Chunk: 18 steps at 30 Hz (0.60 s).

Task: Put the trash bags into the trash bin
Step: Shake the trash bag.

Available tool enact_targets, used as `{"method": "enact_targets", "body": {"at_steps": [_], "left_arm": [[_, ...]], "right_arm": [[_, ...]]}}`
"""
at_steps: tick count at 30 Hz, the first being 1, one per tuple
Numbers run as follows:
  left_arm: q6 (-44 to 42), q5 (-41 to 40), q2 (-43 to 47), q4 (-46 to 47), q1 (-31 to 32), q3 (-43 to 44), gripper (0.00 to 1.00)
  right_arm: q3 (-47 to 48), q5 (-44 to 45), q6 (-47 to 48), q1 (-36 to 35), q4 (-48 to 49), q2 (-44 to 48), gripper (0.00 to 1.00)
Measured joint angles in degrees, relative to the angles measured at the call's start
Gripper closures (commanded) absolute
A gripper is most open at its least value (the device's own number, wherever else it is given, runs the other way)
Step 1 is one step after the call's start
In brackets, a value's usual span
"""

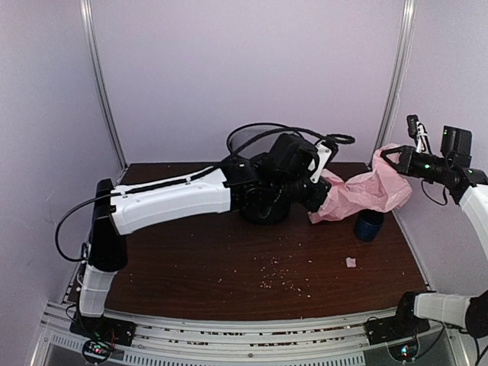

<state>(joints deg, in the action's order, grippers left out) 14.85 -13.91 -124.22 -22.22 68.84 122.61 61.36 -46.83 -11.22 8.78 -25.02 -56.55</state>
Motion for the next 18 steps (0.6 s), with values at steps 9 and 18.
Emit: {"method": "enact_targets", "body": {"at_steps": [9, 18], "left_arm": [[-13.9, -0.9, -2.2, 9.3, -1.4, 12.9, 1.0], [-53.0, -1.3, 23.6, 53.2, 21.9, -12.3, 1.0]], "right_arm": [[37.7, -0.9, -4.5, 0.1, 7.3, -15.0, 1.0], [52.3, -12.9, 7.1, -0.1, 15.7, 8.0, 1.0]]}}
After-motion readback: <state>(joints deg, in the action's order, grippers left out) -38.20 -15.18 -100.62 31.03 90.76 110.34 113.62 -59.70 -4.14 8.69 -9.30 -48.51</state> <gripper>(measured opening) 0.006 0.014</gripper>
